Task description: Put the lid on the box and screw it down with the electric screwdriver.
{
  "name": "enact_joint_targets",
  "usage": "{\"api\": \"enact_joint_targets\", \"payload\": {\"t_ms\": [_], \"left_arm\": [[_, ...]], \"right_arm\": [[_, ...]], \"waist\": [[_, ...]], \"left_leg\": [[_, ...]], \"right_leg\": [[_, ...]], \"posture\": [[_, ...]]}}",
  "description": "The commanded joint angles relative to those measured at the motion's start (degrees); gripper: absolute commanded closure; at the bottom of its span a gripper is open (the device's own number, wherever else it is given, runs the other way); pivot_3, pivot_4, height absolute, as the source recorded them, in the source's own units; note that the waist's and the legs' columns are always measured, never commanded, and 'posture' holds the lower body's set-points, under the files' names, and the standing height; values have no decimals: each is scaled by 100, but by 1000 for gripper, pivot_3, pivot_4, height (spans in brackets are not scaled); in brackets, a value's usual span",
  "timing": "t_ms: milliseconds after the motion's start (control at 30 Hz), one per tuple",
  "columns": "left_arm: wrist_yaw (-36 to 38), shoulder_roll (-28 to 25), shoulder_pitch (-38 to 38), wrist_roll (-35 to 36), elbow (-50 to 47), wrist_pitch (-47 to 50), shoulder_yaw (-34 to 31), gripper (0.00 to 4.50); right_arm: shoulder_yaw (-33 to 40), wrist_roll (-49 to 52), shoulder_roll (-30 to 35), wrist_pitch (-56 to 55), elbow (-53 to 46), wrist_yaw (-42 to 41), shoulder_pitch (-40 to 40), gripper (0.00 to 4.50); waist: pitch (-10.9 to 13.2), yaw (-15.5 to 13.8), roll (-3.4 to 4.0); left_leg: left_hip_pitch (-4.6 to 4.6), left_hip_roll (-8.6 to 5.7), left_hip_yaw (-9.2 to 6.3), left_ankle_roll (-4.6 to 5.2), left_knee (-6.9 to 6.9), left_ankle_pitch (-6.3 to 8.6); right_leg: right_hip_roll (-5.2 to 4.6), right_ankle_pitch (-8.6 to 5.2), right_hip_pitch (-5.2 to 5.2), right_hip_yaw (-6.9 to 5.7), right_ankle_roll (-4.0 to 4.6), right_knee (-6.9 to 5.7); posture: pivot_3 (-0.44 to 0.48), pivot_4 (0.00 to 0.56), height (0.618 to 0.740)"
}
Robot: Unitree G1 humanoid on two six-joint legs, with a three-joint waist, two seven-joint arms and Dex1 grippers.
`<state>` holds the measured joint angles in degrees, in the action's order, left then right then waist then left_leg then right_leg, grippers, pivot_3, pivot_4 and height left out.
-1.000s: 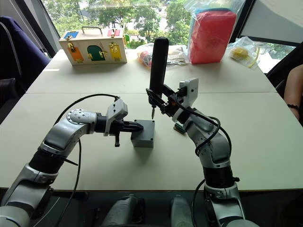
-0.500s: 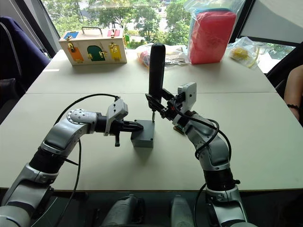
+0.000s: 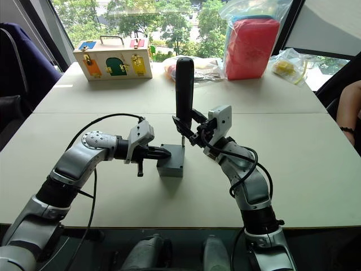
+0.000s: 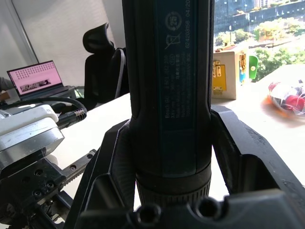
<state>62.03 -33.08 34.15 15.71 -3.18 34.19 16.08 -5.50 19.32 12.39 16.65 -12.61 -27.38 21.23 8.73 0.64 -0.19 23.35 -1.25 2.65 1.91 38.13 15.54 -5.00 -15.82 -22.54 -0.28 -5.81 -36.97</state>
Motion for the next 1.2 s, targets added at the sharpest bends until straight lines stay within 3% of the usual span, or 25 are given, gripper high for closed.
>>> {"api": "enact_joint_targets", "payload": {"t_ms": [33, 500, 1200], "left_arm": [[37, -3, -14, -33, -6, -17, 45, 4500], [10, 50, -39, -50, -16, -10, 54, 4500], [85, 11, -38, -135, 128, -110, 113, 4500]], "right_arm": [[-192, -324, 81, 58, 388, 16, -256, 2626], [-224, -478, -4, -731, 570, 62, -546, 2626], [-243, -465, -77, -704, 465, 84, -350, 2626]], "waist": [[-2, 0, -2], [-20, -1, -16], [-20, 11, -16]], "left_leg": [[0, 0, 0, 0, 0, 0], [0, -1, -5, -2, -4, 1], [0, -1, -6, -6, -18, 3]], "right_leg": [[-1, 0, 0, 0, 0, 0], [-10, -3, -1, -2, 5, 1], [-21, -10, -6, -1, 19, 8]], "posture": [[0, 150, 740], [0, 150, 740], [0, 150, 740]]}}
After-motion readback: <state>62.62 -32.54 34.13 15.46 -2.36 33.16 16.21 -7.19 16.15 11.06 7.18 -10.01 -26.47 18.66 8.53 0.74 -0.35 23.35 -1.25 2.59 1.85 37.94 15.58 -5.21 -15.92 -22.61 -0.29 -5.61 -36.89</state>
